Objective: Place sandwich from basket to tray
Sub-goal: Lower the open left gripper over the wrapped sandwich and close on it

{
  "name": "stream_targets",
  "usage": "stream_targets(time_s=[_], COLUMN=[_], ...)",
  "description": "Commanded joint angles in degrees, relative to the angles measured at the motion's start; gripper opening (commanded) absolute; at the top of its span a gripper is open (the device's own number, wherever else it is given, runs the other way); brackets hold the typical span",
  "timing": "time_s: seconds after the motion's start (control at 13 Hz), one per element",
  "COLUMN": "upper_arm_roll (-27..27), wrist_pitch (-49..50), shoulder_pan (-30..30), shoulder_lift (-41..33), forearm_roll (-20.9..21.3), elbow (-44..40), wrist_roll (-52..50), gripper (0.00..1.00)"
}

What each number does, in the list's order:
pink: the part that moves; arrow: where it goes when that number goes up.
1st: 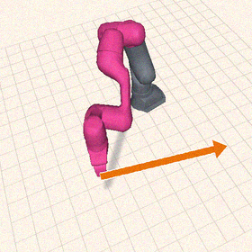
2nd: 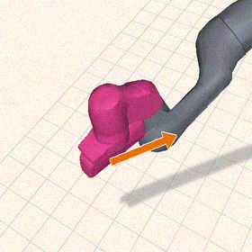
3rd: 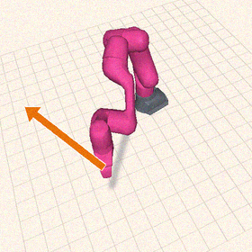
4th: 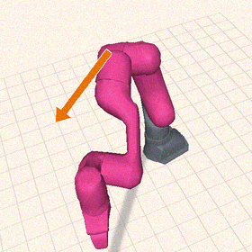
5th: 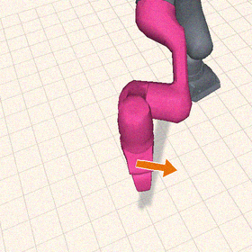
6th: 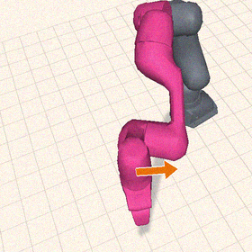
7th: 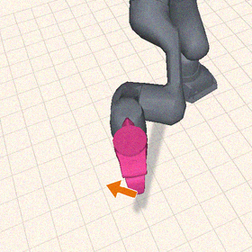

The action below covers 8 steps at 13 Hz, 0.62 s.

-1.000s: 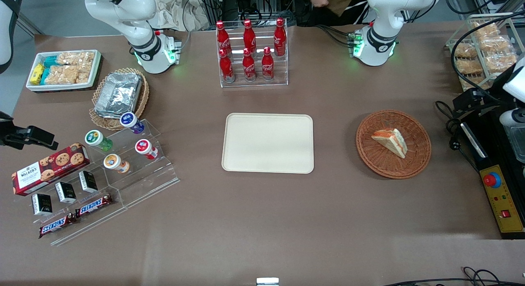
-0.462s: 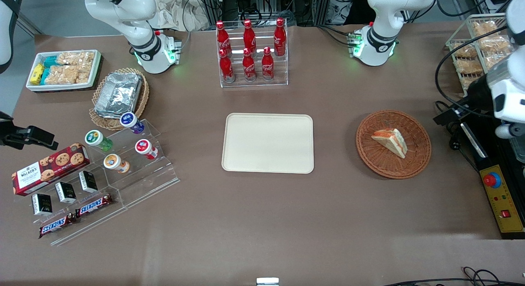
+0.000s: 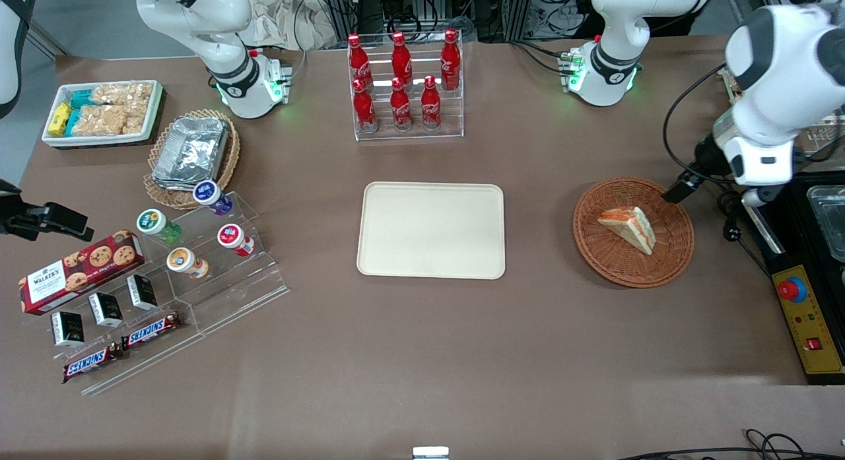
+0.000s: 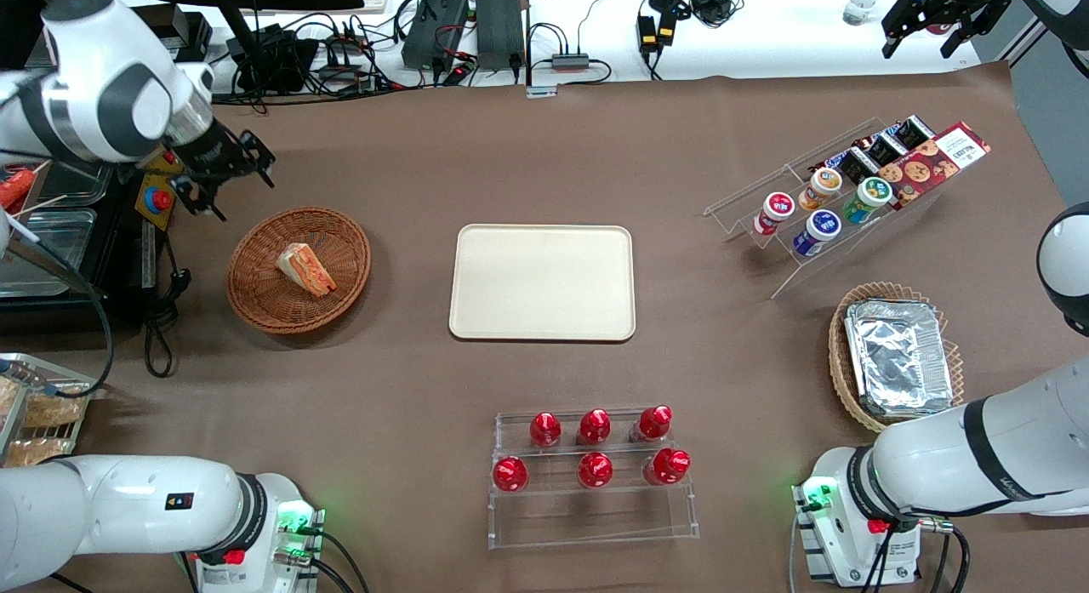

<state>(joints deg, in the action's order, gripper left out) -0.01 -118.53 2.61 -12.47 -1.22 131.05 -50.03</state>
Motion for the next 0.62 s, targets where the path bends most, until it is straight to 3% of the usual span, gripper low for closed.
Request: stream_targets(time_s=[0.0, 0.38, 0.54], upper_arm_roll=[-0.1, -0.2, -0.3], wrist_pitch=[-11.6, -33.4, -37.9], shoulder_pan=[-0.1, -0.1, 0.1], shoulder_lift=[-1.0, 9.6, 13.1], forearm_roll=[0.0, 0.0, 0.0], elbow=[9.4, 16.4, 16.5], wrist_roll=[-5.4, -11.0, -12.5], gripper=[1.0, 1.0, 1.0])
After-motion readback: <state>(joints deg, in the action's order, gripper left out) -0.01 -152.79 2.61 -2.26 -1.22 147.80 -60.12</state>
